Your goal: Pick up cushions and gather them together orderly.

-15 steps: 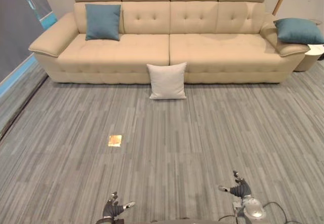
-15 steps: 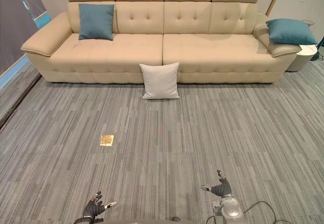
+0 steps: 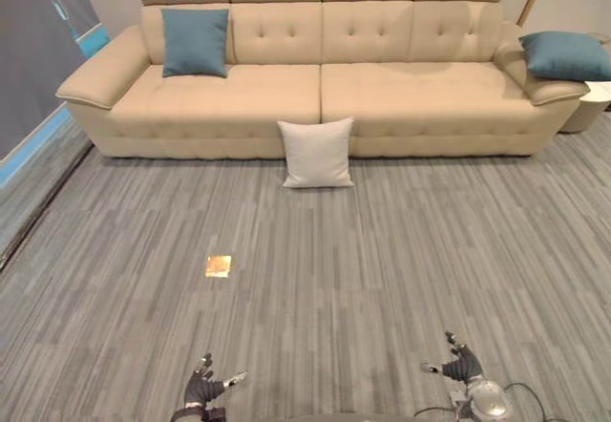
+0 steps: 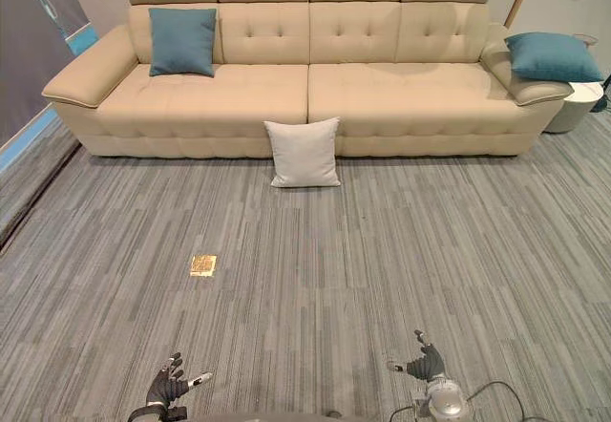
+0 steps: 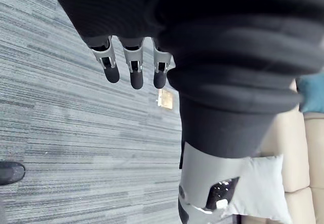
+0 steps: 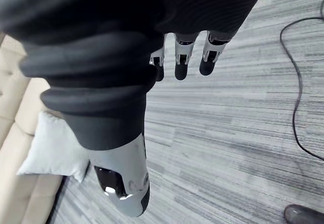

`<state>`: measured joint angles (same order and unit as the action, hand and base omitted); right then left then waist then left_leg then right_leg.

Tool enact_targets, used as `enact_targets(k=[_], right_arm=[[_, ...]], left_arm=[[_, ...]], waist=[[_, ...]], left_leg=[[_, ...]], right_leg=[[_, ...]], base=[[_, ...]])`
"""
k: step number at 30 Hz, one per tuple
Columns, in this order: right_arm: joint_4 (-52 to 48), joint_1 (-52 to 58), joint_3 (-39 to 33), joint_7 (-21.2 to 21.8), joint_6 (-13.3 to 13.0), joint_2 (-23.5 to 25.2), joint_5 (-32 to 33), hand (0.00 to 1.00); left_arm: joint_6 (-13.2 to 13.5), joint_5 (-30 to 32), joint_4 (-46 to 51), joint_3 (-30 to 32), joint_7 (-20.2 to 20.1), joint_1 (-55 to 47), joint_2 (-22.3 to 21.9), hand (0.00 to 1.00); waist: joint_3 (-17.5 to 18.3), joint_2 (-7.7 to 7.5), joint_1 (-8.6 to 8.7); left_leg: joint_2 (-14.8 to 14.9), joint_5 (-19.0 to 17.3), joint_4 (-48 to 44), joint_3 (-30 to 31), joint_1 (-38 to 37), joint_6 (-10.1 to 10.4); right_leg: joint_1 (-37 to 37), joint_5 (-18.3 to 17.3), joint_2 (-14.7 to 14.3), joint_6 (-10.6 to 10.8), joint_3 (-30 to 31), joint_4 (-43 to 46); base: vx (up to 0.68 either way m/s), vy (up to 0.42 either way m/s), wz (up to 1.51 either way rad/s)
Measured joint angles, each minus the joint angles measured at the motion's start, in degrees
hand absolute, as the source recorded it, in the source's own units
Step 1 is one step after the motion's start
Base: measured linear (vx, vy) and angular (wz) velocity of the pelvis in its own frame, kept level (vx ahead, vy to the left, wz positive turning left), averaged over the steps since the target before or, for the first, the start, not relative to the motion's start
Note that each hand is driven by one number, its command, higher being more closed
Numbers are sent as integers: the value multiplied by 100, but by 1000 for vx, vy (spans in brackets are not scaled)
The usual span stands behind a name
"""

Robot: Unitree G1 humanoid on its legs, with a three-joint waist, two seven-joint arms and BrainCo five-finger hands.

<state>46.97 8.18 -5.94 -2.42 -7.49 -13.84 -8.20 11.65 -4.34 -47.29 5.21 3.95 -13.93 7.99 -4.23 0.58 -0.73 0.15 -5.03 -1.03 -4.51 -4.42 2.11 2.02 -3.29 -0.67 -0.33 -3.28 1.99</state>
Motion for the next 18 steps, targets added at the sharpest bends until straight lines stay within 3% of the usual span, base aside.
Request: enact_targets(k=[6, 7, 11, 14, 16, 18], right_arm=[[130, -42, -160, -24, 25, 104, 343, 0], [144, -89, -203, -34, 24, 152, 407, 0], [229, -283, -254, -116, 40, 219, 589, 0], [354, -557, -254, -125, 53, 221, 619, 0], [357, -585, -236, -125, 87, 260, 677, 0], [338, -588, -215, -126, 119, 304, 775, 0]], left_arm=[[-4, -1, 16, -3, 9, 4, 0, 0], [-7, -2, 66, -6, 8, 3, -6, 0], [-7, -21, 365, -1, 14, -17, -11, 0], [-8, -63, 636, -2, 22, -80, -61, 0], [-13, -109, 844, -8, 22, -79, -51, 0], [-16, -155, 856, -35, 24, -43, -24, 0]], waist=[[-13, -8, -3], [-29, 1, 3], [-78, 33, -29], [-123, 89, -65], [-209, 9, -67], [-279, -13, -70]], left_leg=[[6, -31, -115, -4, 114, -46], [18, -118, -282, -10, 204, -168], [89, -556, -989, -84, 581, -232], [95, -1035, -1603, -232, 876, -376], [-48, -1453, -1962, -293, 899, -514], [-99, -1620, -2059, -288, 762, -624]], right_leg=[[-35, -10, -4, 13, -15, 36], [-53, -26, -10, 30, -3, 56], [-252, -160, -38, 90, 79, 285], [-707, -718, 4, 275, 228, 1156], [-1155, -1244, 253, 621, 168, 2456], [-1706, -1263, 427, 624, -64, 3678]], base=[[28, -2, 2], [0, 0, 0], [-8, 29, -12], [16, 88, -25], [68, 131, -14], [156, 102, -5]])
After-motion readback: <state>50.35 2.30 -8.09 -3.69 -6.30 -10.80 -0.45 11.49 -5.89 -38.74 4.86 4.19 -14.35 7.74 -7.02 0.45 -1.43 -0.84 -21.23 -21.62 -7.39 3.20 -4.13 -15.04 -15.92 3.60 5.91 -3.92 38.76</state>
